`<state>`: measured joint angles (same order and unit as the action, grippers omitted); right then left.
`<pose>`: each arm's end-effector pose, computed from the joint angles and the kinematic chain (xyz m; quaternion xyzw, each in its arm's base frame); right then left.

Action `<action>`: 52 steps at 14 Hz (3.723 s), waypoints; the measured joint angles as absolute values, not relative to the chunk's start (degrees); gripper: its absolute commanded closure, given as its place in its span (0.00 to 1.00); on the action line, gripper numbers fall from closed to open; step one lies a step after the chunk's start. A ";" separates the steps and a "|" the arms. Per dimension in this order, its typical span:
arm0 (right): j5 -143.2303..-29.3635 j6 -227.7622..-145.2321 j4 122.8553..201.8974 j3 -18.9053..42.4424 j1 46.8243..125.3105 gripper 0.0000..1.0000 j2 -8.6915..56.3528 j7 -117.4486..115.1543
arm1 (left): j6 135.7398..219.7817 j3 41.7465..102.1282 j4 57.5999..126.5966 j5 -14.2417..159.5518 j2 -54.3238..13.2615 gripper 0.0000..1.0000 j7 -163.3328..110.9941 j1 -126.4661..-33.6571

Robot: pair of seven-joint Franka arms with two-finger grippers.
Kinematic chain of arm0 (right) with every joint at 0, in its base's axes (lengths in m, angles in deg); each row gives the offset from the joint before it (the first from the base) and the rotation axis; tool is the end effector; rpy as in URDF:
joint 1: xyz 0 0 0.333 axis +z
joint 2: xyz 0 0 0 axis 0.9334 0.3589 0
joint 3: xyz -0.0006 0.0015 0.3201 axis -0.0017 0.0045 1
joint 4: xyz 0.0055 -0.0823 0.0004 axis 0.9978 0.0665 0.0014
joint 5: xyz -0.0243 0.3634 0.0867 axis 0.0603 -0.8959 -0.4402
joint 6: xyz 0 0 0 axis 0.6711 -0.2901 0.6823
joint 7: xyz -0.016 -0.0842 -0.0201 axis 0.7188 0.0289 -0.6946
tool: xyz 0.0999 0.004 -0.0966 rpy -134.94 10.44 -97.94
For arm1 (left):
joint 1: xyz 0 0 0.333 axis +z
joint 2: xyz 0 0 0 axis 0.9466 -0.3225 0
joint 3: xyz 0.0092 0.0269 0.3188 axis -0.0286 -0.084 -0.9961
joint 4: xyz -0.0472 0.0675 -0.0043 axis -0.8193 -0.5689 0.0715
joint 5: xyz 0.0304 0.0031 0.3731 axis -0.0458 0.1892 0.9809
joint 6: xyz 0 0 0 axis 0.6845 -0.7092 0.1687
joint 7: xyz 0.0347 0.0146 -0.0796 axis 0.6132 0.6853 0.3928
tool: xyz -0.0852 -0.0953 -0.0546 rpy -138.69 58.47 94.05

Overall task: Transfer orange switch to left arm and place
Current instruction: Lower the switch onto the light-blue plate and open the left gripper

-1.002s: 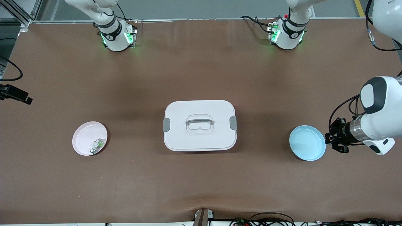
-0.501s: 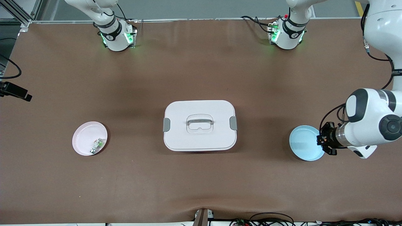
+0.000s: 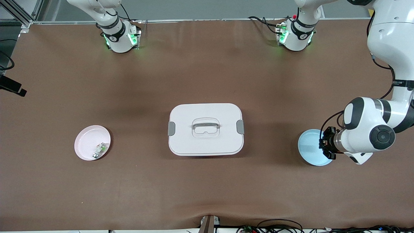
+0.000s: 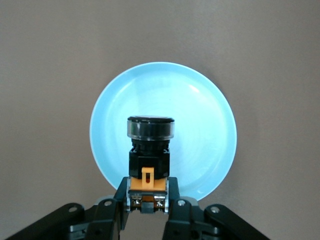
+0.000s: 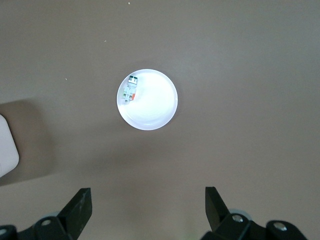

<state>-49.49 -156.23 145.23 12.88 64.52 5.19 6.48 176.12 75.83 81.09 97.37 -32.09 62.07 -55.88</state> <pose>0.5474 -0.0823 0.6083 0.9950 -0.0990 -0.0126 0.0015 0.6697 -0.0229 0.2627 -0.7450 -0.6639 0.0385 0.0515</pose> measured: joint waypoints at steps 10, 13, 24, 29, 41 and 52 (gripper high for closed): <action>-48.78 -156.24 145.17 13.50 64.60 0.00 5.10 4.34 | 185.14 75.51 85.24 99.22 -33.49 0.85 64.36 -55.84; -48.58 -156.24 145.04 13.97 64.75 0.00 4.37 4.34 | 187.82 75.23 87.03 100.59 -34.13 0.85 64.64 -55.71; -48.60 -156.77 145.02 14.40 64.76 0.00 3.69 4.35 | 192.78 74.43 89.97 101.67 -34.49 0.82 64.71 -55.27; -48.60 -155.29 144.33 14.41 64.76 0.00 3.67 4.66 | 193.31 74.43 90.36 102.77 -34.53 0.82 64.71 -55.29; -49.12 -154.69 143.70 14.46 65.57 0.00 3.66 9.93 | 193.68 74.44 90.48 104.17 -34.53 0.18 64.71 -55.35; -49.83 -154.68 143.70 14.48 65.66 0.00 3.66 9.70 | 194.41 74.64 88.13 106.08 -33.22 0.00 64.71 -55.49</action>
